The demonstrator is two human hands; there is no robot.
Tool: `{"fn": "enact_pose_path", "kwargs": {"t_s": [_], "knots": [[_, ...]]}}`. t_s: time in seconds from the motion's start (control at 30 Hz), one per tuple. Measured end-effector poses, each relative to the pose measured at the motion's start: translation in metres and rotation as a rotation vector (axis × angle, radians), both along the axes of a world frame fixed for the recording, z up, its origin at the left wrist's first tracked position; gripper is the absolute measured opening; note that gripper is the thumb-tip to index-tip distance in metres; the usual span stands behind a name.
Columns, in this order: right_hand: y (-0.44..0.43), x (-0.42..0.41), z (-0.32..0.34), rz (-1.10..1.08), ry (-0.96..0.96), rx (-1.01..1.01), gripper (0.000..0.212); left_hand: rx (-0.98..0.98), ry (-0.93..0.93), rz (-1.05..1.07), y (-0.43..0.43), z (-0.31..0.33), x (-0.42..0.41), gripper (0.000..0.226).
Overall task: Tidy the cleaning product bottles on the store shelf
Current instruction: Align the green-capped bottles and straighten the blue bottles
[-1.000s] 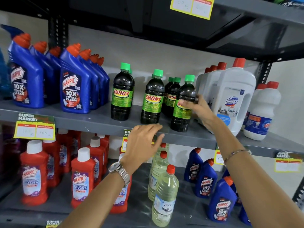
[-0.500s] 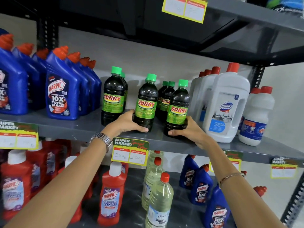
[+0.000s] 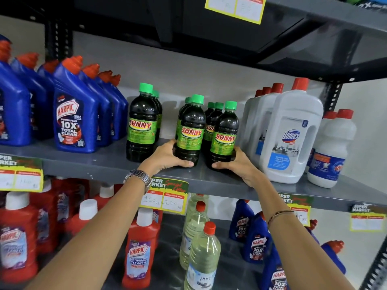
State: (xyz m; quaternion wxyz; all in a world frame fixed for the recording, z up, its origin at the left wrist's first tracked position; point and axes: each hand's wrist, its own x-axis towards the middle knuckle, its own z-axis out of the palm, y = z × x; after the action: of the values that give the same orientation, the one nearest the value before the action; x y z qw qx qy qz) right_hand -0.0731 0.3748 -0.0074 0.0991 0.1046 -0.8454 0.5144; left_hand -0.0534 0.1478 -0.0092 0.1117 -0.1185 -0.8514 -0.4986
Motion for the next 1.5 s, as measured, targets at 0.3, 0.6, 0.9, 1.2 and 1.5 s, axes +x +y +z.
{"fn": "enact_pose_path", "kwargs": {"t_s": [0.3,0.6,0.9,1.2,1.5], "knots": [[0.002,-0.002,-0.004,-0.056,0.003,-0.017,0.101,0.0,0.022,0.012,-0.004,-0.003,0.0,0.082],[0.004,-0.004,-0.006,-0.042,0.008,-0.012,0.096,-0.006,0.022,0.026,-0.005,-0.005,-0.004,0.086],[0.0,0.02,-0.007,-0.111,0.013,0.004,0.111,-0.034,0.125,0.063,-0.007,-0.011,0.012,0.104],[-0.094,0.068,-0.013,-0.221,0.34,0.253,0.075,0.129,0.644,0.529,-0.074,-0.014,0.04,0.091],[-0.112,0.031,0.006,-0.146,-0.027,-0.073,0.087,0.007,0.129,0.065,-0.12,-0.006,0.011,0.09]]}}
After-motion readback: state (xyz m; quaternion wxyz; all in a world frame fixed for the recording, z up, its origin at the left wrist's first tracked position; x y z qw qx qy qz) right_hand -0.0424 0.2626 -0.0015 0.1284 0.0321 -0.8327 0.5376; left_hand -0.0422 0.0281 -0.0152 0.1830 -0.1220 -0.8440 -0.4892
